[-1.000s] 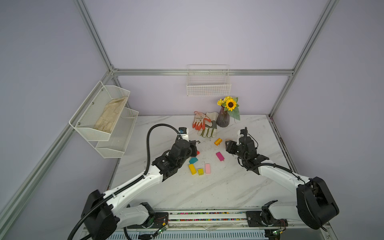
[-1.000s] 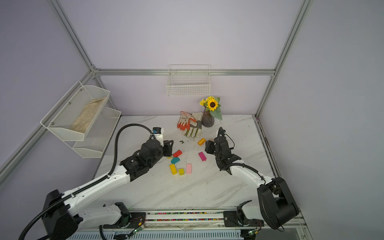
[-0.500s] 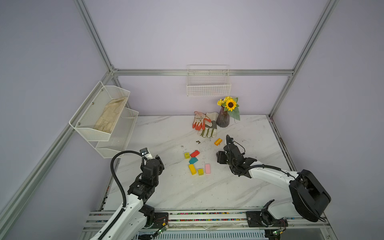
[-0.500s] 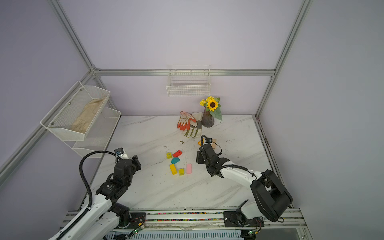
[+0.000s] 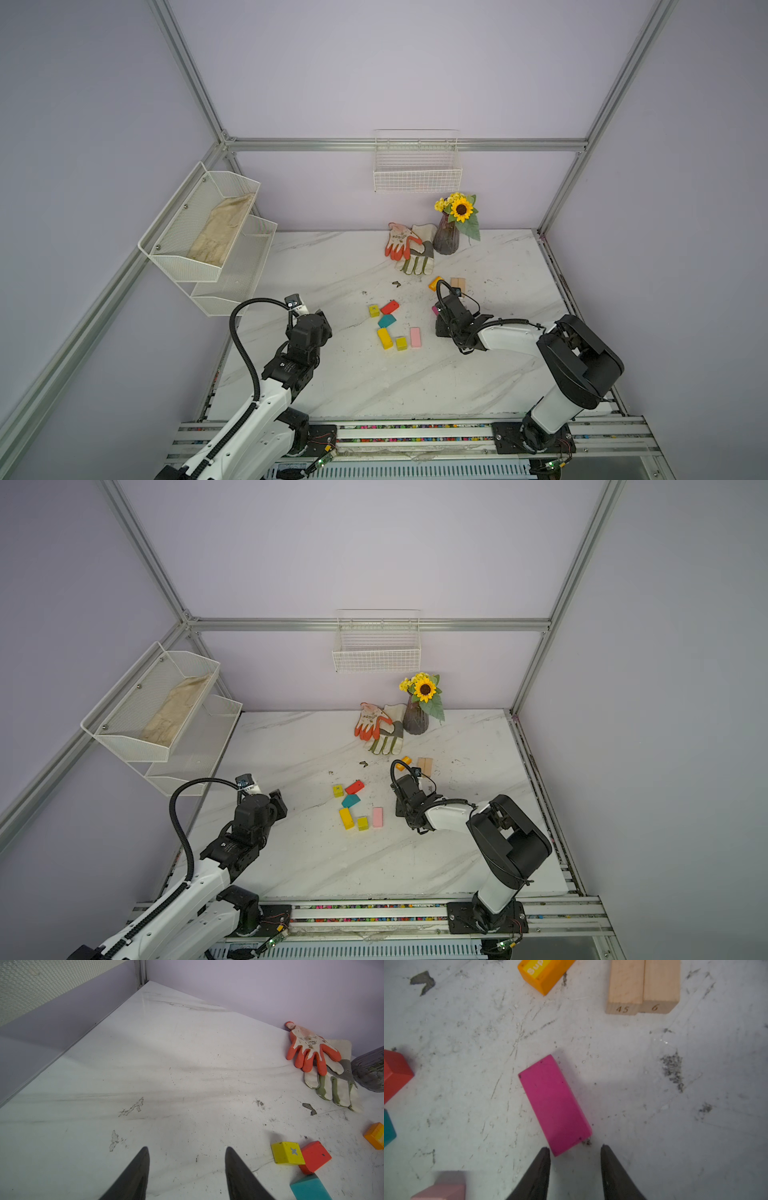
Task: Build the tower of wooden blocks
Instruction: 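Lower the right gripper onto the magenta block and close on it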
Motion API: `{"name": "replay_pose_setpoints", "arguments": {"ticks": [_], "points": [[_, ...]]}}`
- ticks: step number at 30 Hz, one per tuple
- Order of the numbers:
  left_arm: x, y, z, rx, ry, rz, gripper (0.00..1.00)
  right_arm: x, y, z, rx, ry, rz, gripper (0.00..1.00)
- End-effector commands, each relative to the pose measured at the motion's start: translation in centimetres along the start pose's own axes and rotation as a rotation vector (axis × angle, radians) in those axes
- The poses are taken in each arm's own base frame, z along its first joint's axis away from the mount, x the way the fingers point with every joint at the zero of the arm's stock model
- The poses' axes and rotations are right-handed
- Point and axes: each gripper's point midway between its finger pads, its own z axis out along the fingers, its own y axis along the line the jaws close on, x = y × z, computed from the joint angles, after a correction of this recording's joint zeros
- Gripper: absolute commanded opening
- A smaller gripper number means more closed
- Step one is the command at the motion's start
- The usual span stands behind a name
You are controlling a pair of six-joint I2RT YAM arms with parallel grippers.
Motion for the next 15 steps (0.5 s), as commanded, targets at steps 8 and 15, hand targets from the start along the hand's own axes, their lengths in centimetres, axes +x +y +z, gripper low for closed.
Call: {"name": "replay_pose_setpoints", "arguments": {"ticks": [8, 15], "points": [[0.2, 0.0, -0.2, 0.033, -0.03, -0.041, 0.59, -0.8, -1.9, 0.2, 0.098, -0.047, 0.052, 0.4], [0.2, -0.1, 0.0, 0.034, -0.024, -0.034, 0.6, -1.5, -3.1, 0.5, 0.107, -0.049, 0.079, 0.41]]}}
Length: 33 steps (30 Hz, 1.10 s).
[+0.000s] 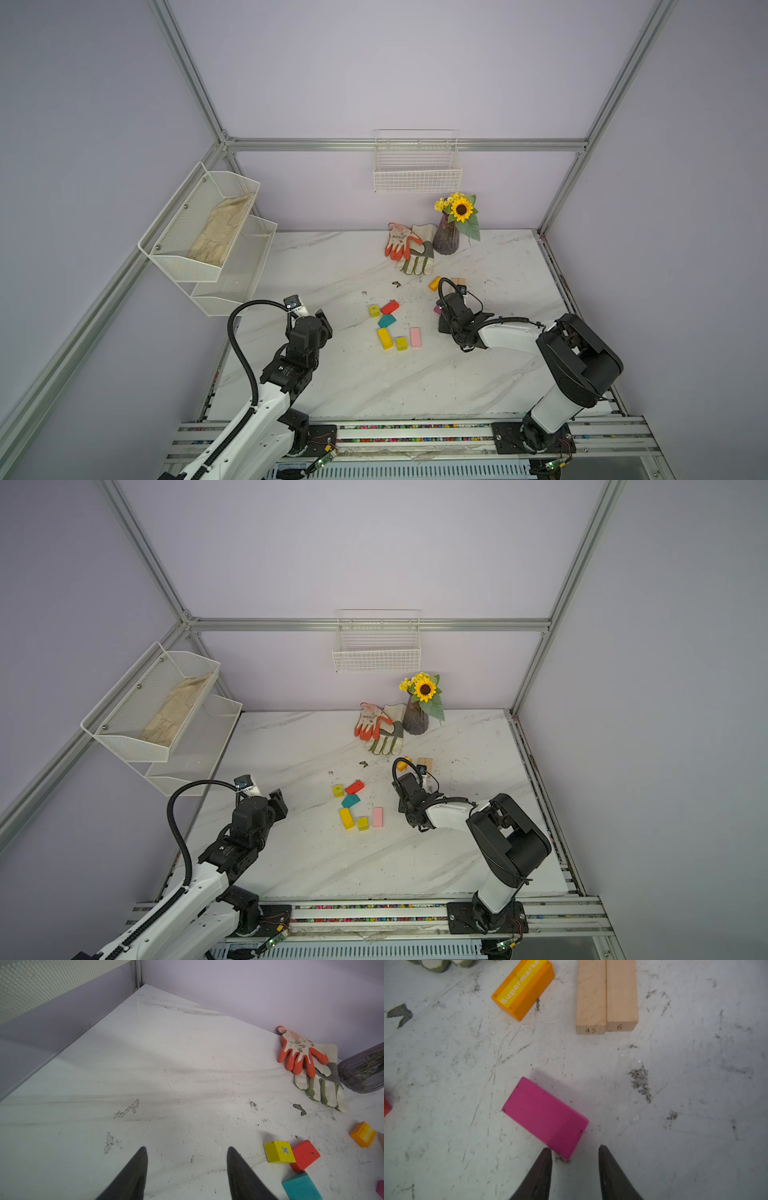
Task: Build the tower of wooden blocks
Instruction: 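Lower the right gripper onto the magenta block and close on it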
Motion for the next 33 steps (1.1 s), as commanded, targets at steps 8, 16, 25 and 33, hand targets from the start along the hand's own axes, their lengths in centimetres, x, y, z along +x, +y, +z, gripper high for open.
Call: {"name": "replay_pose_setpoints", "arguments": {"ticks": [8, 16, 25, 33], "points": [[0.4, 0.1, -0.1, 0.029, -0.016, -0.026, 0.61, -1.5, 0.6, 0.3, -0.015, -0.017, 0.005, 0.4], [0.3, 0.2, -0.5, 0.04, -0.032, -0.038, 0.62, -2.0, 3.7, -1.0, -0.082, -0.069, -0.042, 0.69], [0.3, 0.1, -0.5, 0.044, -0.03, -0.036, 0.62, -2.4, 3.0, -0.1, -0.003, -0.09, -0.029, 0.84], [0.2, 0.2, -0.7, 0.049, -0.038, -0.041, 0.62, -3.1, 2.3, -0.4, 0.042, -0.122, -0.016, 0.86]]}}
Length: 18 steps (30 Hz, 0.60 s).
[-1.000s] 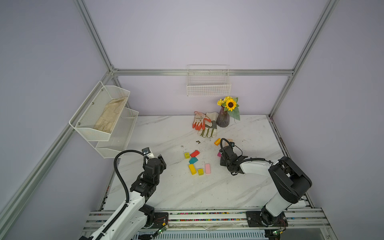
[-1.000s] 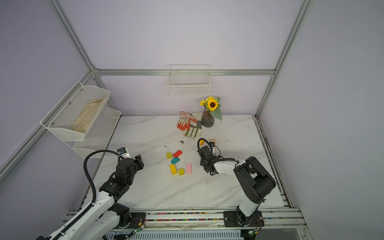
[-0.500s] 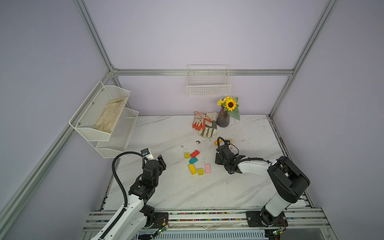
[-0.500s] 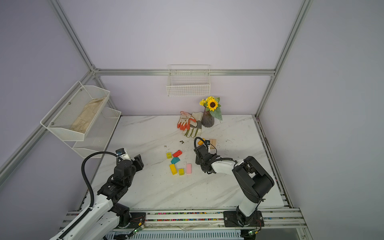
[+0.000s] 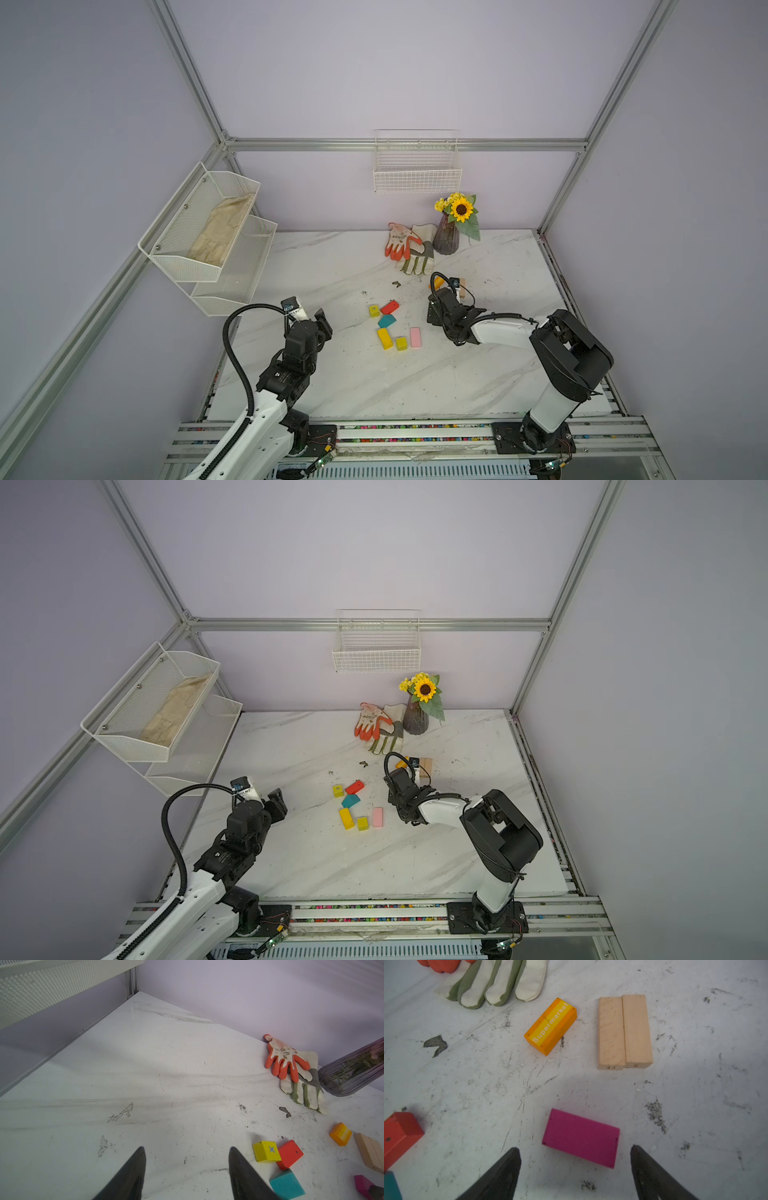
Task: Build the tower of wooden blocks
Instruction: 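Lower the right gripper onto the magenta block and close on it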
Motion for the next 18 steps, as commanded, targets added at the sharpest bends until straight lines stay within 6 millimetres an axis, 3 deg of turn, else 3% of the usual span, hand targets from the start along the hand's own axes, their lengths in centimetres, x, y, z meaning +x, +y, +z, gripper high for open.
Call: {"name": "replay_pose_setpoints", "arguments": {"ticks": [1, 13, 18], "points": [[0.7, 0.3, 0.2, 0.002, -0.004, -0.013, 0.62, -0.6, -0.4, 0.0, 0.04, -0.023, 0.016, 0.86], [0.7, 0.3, 0.2, 0.003, -0.003, -0.012, 0.62, 0.3, 0.4, 1.8, 0.04, 0.002, 0.008, 0.86], [0.7, 0.3, 0.2, 0.003, -0.003, -0.012, 0.62, 0.4, 0.6, 2.2, 0.043, 0.006, 0.003, 0.81]]}}
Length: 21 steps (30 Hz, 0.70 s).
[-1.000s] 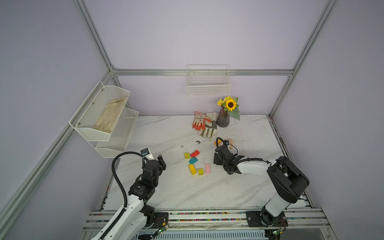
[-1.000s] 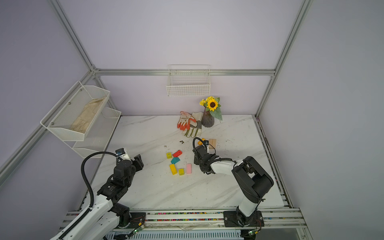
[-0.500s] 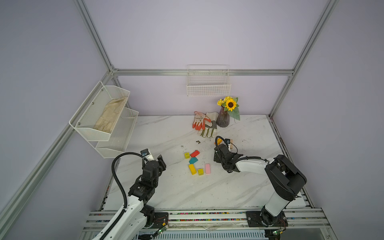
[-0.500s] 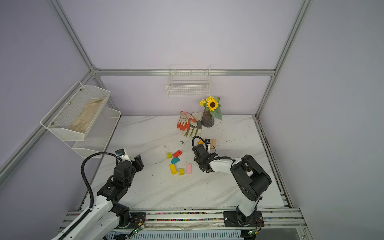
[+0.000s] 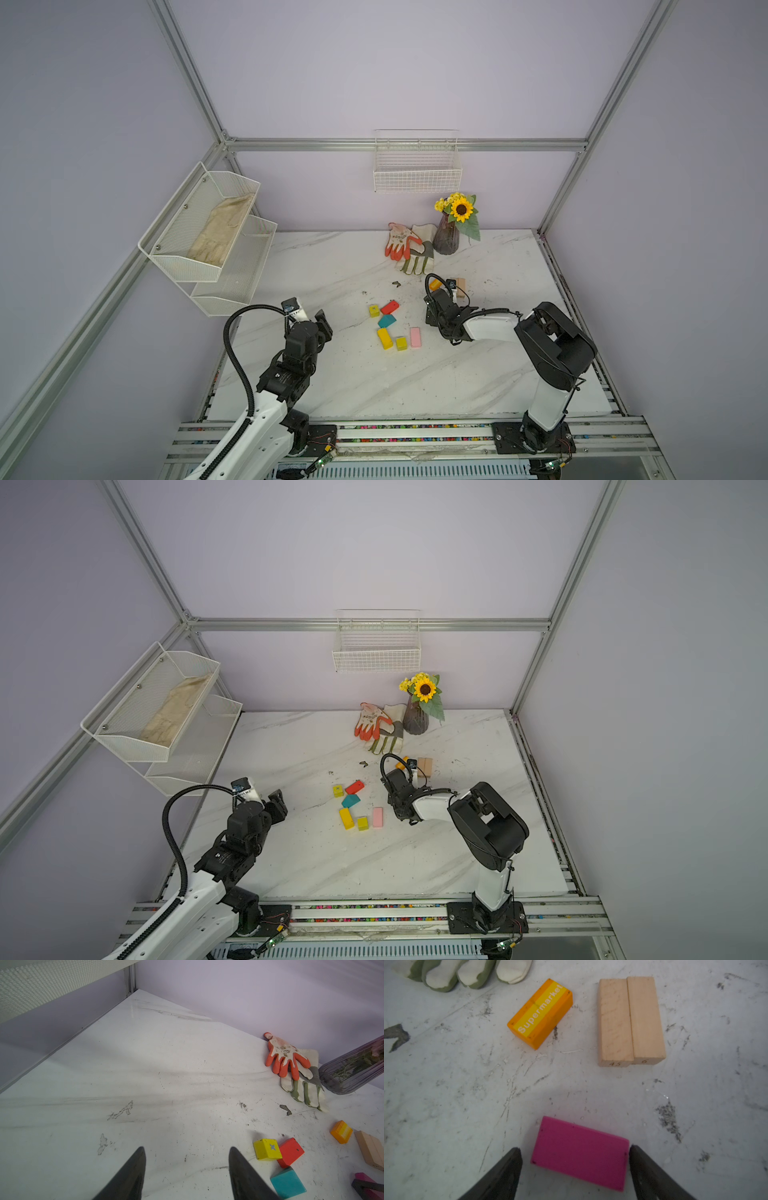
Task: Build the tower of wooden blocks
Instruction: 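Lower the right gripper onto the magenta block and close on it, then lift the magenta block with the right gripper and carry it over the wood bars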
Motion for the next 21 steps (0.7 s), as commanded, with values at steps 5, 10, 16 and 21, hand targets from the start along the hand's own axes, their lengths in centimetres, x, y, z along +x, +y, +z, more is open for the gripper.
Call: {"name": "replay_pose_setpoints", "arguments": {"ticks": [5, 10, 16, 21], "points": [[0.4, 0.36, 0.15, -0.001, -0.01, -0.015, 0.63, -0.7, 0.89, 0.43, -0.005, -0.013, 0.012, 0.77], [0.52, 0.32, 0.18, 0.0, -0.006, -0.012, 0.63, -0.51, 0.94, 0.7, 0.001, -0.004, 0.003, 0.7], [0.49, 0.29, 0.2, 0.001, -0.007, -0.013, 0.63, -0.41, 1.03, 0.72, -0.002, -0.003, -0.002, 0.62], [0.48, 0.29, 0.21, 0.001, -0.007, -0.013, 0.63, -0.73, 1.05, 0.28, -0.013, -0.012, 0.002, 0.56]]}}
